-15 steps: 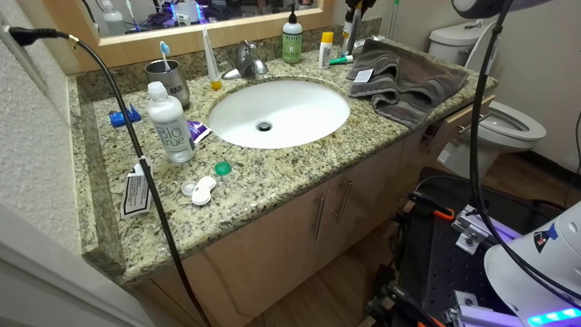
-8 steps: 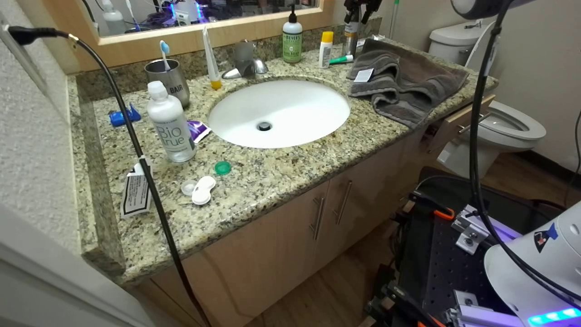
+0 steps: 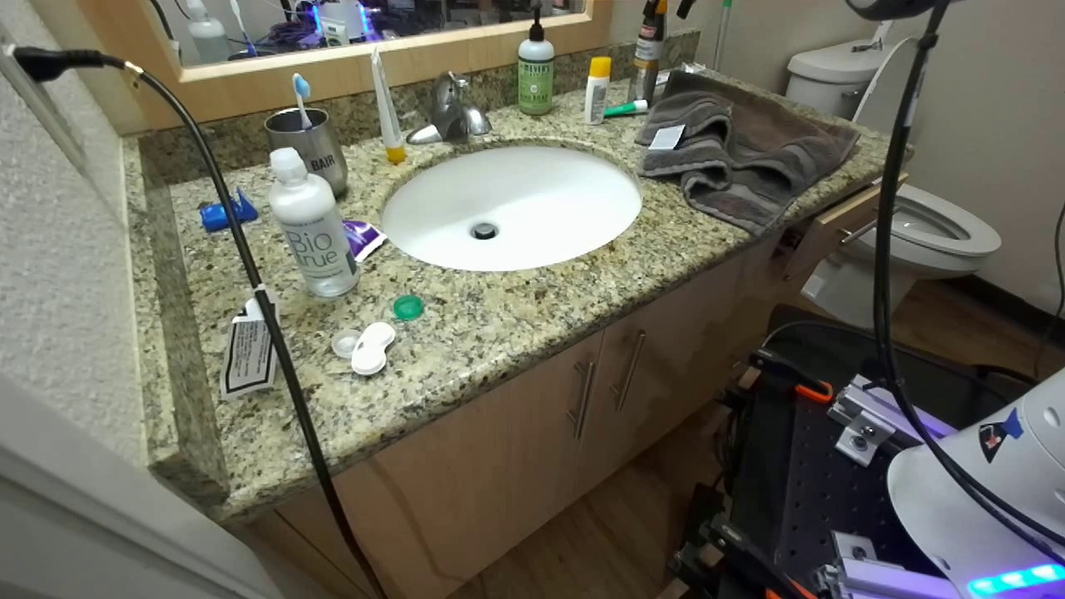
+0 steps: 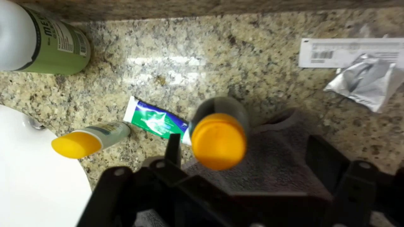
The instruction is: Move the big bottle with a yellow lid away from the sink
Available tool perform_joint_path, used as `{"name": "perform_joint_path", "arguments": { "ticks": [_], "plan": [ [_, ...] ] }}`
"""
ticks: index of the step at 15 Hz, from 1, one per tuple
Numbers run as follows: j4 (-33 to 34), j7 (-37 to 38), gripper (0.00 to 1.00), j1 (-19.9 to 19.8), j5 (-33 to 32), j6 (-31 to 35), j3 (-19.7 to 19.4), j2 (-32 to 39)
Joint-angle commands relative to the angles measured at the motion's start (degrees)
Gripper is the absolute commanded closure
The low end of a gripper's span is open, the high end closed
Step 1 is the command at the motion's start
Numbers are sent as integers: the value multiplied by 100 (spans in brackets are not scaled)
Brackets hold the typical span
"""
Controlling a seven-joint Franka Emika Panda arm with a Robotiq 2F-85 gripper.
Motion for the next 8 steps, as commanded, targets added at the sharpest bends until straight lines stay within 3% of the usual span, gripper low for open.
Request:
{"name": "perform_joint_path", "arguments": {
  "ticks": [1,5,6,7,8],
  "plan": [
    [612,-102,0,-528,-769,-134,775,-246],
    [1046,-1281,0,-875,-1186,-944,1516,-637],
    [621,-1612,0,-864,-1247,-992,1644,-1022],
    [673,-1895,0,-919,-1255,-1158,1774,-1099],
    [657,-1413,0,-869,-1340,-782,1708,-924]
  ]
}}
